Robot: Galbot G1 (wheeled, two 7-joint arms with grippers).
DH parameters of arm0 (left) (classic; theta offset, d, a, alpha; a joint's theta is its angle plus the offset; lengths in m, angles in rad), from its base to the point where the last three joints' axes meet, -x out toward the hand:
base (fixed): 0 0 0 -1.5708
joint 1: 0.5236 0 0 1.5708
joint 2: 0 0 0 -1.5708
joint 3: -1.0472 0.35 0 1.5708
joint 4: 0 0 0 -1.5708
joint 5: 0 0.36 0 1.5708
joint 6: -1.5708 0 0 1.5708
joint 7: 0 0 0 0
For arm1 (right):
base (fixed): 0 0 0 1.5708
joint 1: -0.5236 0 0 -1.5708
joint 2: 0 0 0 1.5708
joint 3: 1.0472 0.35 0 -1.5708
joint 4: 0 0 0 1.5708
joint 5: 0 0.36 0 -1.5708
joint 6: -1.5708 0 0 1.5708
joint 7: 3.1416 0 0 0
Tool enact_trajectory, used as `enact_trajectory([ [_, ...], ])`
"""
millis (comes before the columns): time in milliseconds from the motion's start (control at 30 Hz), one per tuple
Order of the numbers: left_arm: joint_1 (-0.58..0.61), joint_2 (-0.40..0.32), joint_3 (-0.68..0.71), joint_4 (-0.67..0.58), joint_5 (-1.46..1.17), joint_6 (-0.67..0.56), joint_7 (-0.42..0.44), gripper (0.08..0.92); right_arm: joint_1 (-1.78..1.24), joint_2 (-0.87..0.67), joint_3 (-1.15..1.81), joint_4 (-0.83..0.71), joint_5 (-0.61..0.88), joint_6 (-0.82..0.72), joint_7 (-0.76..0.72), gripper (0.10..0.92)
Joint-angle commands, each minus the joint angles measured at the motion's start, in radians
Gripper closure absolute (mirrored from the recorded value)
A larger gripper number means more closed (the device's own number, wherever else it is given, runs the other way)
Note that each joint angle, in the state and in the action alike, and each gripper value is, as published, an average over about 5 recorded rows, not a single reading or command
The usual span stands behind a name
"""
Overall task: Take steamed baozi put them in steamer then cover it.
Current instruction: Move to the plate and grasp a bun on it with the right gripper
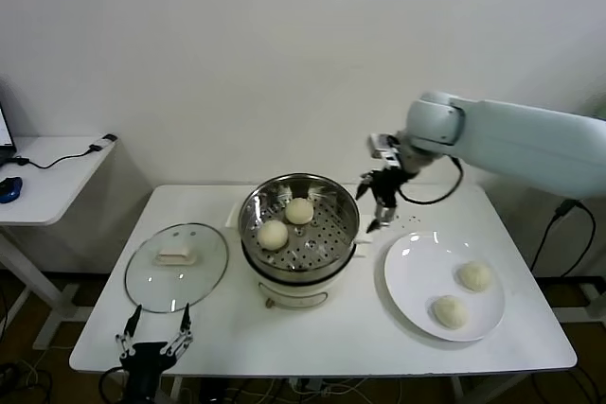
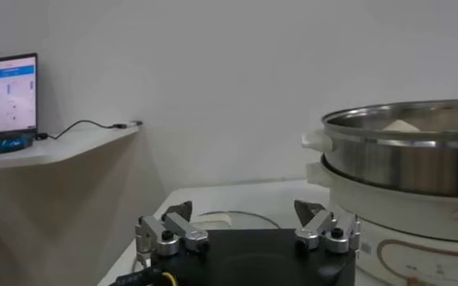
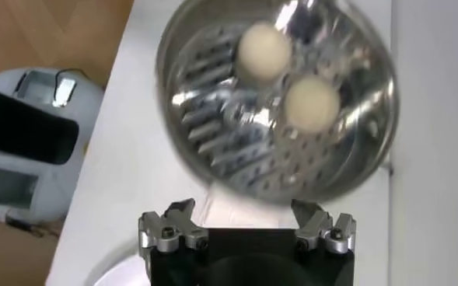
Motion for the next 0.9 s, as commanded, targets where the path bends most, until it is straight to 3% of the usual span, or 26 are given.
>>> enact_trajectory([
  [33, -0.008, -0.007, 0.003, -0.001, 0.024, 0.004, 0.007, 0.177, -0.304, -0.305, 0.143, 0.113, -0.281, 0.016, -0.023, 0.203],
  [400, -0.015, -0.012, 0.000, 0.004, 0.030, 0.012, 0.006, 0.177, -0.611, -0.335, 0.359, 0.010, -0.432, 0.039, -0.031, 0.203],
  [900, -0.018, -0.011, -0.003, 0.013, 0.037, 0.017, 0.003, 0.177, -0.640, -0.237, 0.368, -0.089, -0.454, 0.048, -0.033, 0.203],
])
